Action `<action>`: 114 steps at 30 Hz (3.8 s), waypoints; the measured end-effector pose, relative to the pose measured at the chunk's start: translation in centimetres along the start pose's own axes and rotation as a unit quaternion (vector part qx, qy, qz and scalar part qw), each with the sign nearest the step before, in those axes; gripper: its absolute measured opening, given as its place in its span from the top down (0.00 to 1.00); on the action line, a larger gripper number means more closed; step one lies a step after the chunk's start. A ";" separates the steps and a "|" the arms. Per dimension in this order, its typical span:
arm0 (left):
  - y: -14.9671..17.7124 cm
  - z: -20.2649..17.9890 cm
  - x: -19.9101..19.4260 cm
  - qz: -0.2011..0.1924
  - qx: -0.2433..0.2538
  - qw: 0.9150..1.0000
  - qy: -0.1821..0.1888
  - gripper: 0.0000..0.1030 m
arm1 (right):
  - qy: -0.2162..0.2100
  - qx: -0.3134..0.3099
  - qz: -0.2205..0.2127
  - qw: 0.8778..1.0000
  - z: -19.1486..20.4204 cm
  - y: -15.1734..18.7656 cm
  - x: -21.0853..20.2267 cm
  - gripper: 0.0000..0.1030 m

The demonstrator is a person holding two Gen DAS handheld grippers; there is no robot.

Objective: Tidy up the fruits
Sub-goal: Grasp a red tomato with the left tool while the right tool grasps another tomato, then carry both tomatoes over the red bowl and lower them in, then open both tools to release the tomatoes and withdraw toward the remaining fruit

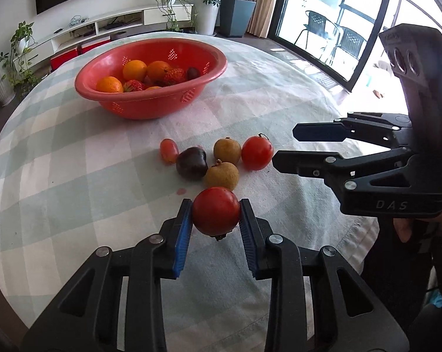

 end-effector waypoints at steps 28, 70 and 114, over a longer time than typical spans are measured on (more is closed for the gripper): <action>-0.2 5.1 -3.5 -0.027 -0.044 0.999 -0.012 0.71 | -0.020 -0.081 0.043 0.996 2.1 -0.6 3.5 0.62; -16.7 12.5 3.1 0.016 0.030 0.998 -0.045 0.71 | 0.029 -0.128 -0.010 0.991 2.2 -14.5 7.7 0.62; -14.9 10.3 -3.3 -0.053 0.033 0.996 -0.067 0.27 | 0.047 -0.091 -0.043 0.994 0.1 -12.4 3.5 0.42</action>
Point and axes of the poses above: each gripper's, at about its wrist camera, not at the fingertips, and x roughly the way its jaws point, z to its left, y to its underside, the point moved 7 cm from there along x, roughly the way its jaws point, and after that the axes turned 15 degrees about y, right-handed, at the moved point
